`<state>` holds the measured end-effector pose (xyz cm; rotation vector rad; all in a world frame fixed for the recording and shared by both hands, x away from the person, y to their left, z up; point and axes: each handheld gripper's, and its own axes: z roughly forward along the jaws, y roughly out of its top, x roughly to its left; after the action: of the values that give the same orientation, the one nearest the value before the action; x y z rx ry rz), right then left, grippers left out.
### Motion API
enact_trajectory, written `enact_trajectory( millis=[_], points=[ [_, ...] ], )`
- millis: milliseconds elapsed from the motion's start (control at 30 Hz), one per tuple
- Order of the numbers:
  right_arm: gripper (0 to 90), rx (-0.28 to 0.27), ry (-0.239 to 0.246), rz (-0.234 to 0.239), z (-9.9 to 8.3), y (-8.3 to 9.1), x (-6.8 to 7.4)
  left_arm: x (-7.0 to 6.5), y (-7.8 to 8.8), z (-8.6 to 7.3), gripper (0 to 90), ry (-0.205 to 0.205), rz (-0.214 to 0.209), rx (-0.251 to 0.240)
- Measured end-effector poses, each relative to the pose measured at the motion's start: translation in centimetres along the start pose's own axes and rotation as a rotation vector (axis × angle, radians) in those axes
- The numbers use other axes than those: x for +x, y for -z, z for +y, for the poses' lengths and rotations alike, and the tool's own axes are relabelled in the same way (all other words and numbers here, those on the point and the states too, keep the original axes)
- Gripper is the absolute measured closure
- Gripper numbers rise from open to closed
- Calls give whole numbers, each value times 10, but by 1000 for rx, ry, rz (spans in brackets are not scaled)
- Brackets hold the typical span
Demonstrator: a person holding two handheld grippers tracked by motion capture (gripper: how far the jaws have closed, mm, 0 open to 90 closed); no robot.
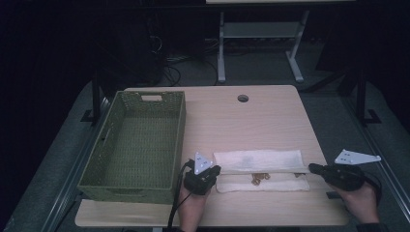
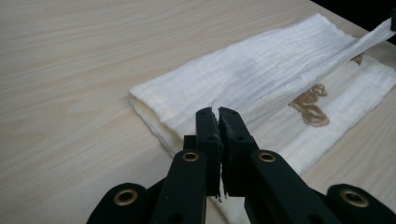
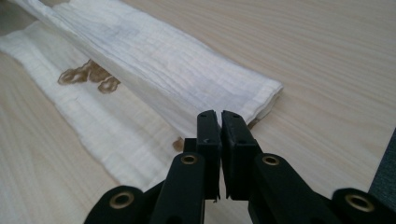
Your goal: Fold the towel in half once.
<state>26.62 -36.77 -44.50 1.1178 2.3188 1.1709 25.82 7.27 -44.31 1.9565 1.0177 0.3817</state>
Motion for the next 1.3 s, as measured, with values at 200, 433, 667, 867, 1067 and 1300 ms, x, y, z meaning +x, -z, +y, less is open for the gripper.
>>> enact_trajectory(
  millis=[200, 433, 667, 867, 1067, 1300],
  points=[
    [858, 18, 8, 14, -9, 4, 10, -1, 1, -11, 869, 14, -12, 16],
    [856, 41, -2, 33, -19, 6, 16, -3, 3, -23, 867, -2, -38, 58],
    [763, 79, -25, 47, -30, 7, 20, -5, 4, -28, 763, -3, -45, 81],
    [727, 29, -35, 55, -23, 13, 17, -4, 8, -15, 641, -8, -37, 44],
    [710, 13, -21, 46, -9, 5, 9, 5, -4, -2, 584, -25, -11, 44],
    [700, 13, -16, 33, 10, -15, -9, 19, -23, 11, 567, -13, 17, 37]
  ],
)
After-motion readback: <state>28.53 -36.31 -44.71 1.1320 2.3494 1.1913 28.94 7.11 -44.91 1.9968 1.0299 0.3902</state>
